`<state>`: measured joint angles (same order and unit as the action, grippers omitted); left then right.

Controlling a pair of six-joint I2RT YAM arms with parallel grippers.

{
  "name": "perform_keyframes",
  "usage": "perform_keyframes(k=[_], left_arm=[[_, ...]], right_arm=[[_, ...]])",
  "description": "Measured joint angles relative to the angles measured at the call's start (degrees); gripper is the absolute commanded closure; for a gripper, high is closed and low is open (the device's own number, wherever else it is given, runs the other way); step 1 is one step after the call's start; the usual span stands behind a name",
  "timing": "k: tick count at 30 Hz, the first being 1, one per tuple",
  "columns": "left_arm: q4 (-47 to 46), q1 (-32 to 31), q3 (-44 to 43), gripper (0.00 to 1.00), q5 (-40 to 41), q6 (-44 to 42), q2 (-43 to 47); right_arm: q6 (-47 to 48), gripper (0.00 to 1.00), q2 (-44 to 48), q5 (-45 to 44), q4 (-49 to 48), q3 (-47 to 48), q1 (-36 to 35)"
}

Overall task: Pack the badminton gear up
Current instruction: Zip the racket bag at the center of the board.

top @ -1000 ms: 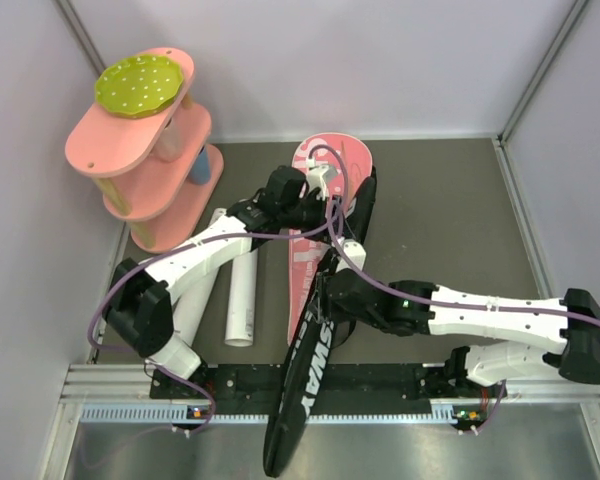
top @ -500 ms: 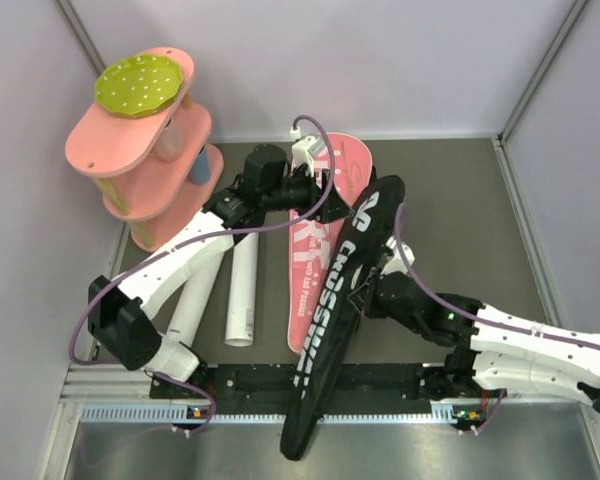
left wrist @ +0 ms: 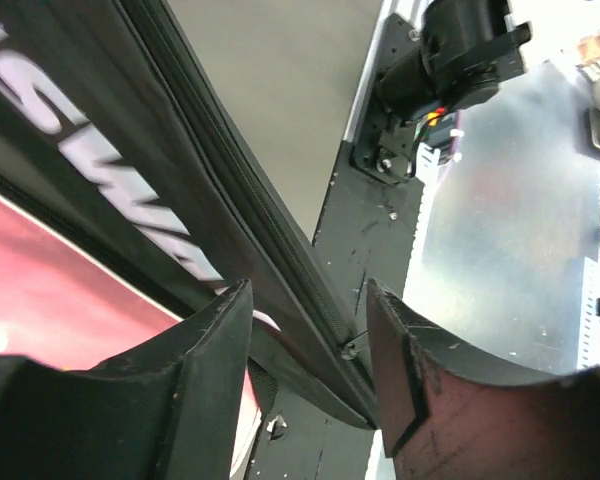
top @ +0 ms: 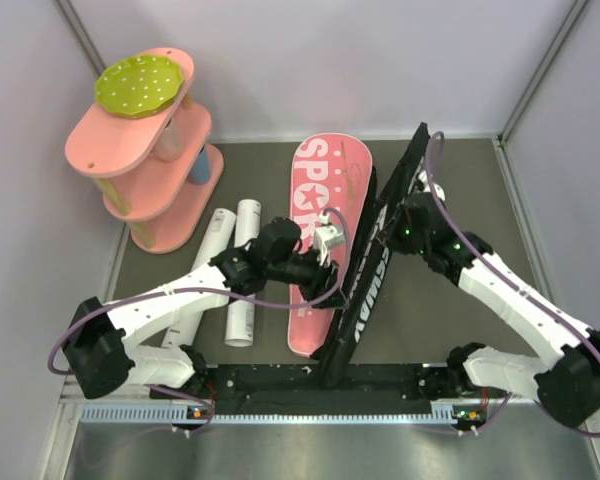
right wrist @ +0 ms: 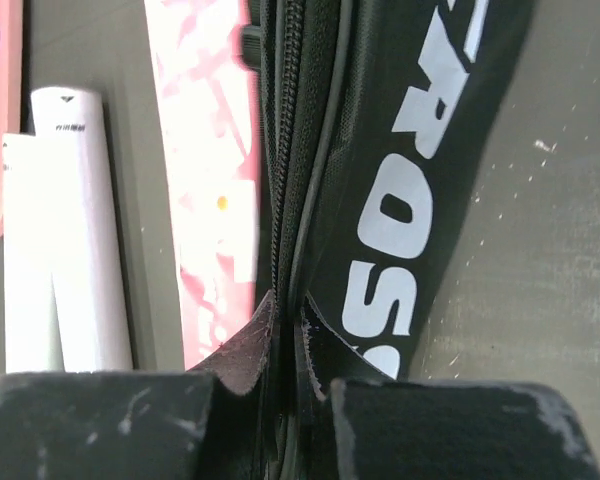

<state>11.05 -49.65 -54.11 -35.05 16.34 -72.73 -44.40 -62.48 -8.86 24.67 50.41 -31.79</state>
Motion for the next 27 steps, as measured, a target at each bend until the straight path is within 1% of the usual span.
perform_keyframes(k=[2,4,8,12,16,17,20,22,23,24,26,27], left_arm=[[0.26,-1.88,1.09,0.49,2.12,-0.26,-0.02],[0.42,-4.17,1.11,0.47,6.38,-0.42,-0.04],[0.9,-7.61,0.59,0.47,16.17,0.66,-1.07],[4.94,-9.9,-1.33,0.48,24.79,2.1,-3.26],[10.21,-12.02,-3.78,0.51,30.91,3.63,-4.17],[11.32,-12.48,-4.28,0.55,31.98,4.2,-4.22],[13.46,-13.42,-5.01,0.57,33.24,6.1,-4.28],[14.43,-13.77,-5.05,0.52,32.98,7.93,-4.28],[14.88,-13.97,-5.05,0.48,32.68,9.16,-4.31],[15.34,-14.27,-5.05,0.42,32.46,10.45,-4.33],[16.13,-15.19,-5.31,0.42,32.44,12.04,-4.48],[16.52,-15.85,-5.64,0.44,32.59,12.76,-4.7]], right_arm=[[0.79,1.0,-2.99,1.11,1.18,2.99,1.9],[0.94,1.0,-6.19,1.44,3.08,6.01,3.06],[0.76,1.0,-9.29,1.31,5.27,8.2,3.48],[0.79,1.0,-10.51,-0.11,7.3,10.12,3.5],[0.72,1.0,-11.96,-1.84,8.11,10.91,3.8],[0.66,1.0,-12.31,-2.08,8.26,11.04,3.98],[0.44,1.0,-13.31,-2.64,8.26,11.67,4.74],[0.0,1.0,-13.88,-3.04,8.33,12.07,5.29],[-0.37,1.0,-14.21,-3.23,8.39,12.37,5.46],[-0.79,1.0,-14.51,-3.43,8.2,12.46,5.68],[-1.64,1.0,-14.99,-3.63,8.13,12.72,5.81],[-2.16,1.0,-15.28,-3.67,8.0,12.81,5.84]])
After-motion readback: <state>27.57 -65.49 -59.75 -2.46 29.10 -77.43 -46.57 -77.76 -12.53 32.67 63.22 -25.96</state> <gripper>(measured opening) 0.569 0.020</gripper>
